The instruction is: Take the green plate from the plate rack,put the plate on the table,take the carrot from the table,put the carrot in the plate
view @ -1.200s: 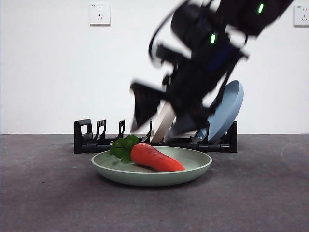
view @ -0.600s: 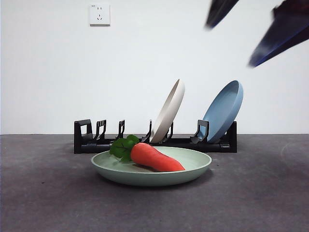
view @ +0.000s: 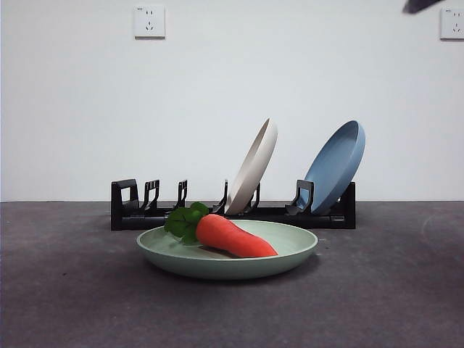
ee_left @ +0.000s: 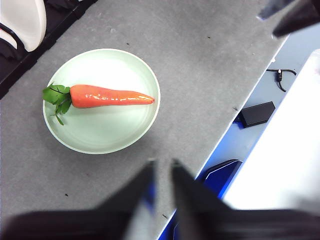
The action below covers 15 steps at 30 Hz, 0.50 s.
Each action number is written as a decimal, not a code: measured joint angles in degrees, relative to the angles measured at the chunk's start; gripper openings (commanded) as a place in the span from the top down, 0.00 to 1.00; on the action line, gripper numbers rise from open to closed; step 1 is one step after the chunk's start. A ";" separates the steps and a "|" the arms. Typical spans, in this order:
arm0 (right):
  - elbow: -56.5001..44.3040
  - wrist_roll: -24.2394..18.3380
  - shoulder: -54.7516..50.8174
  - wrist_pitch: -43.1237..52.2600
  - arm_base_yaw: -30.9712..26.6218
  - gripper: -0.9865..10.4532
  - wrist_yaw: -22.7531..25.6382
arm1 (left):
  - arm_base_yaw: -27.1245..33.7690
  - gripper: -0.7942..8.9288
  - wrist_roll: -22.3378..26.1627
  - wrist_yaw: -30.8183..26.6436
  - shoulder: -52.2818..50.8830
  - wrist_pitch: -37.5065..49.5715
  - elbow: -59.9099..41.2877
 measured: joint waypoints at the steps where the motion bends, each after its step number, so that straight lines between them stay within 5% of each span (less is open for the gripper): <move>1: 0.00 0.00 -0.11 0.00 0.00 0.91 -0.02 | 0.00 0.92 -0.02 0.00 0.00 0.02 0.00; 15: 0.00 0.02 -0.35 -0.04 -0.02 0.91 0.00 | 0.00 0.92 -0.02 -0.07 0.00 0.04 0.00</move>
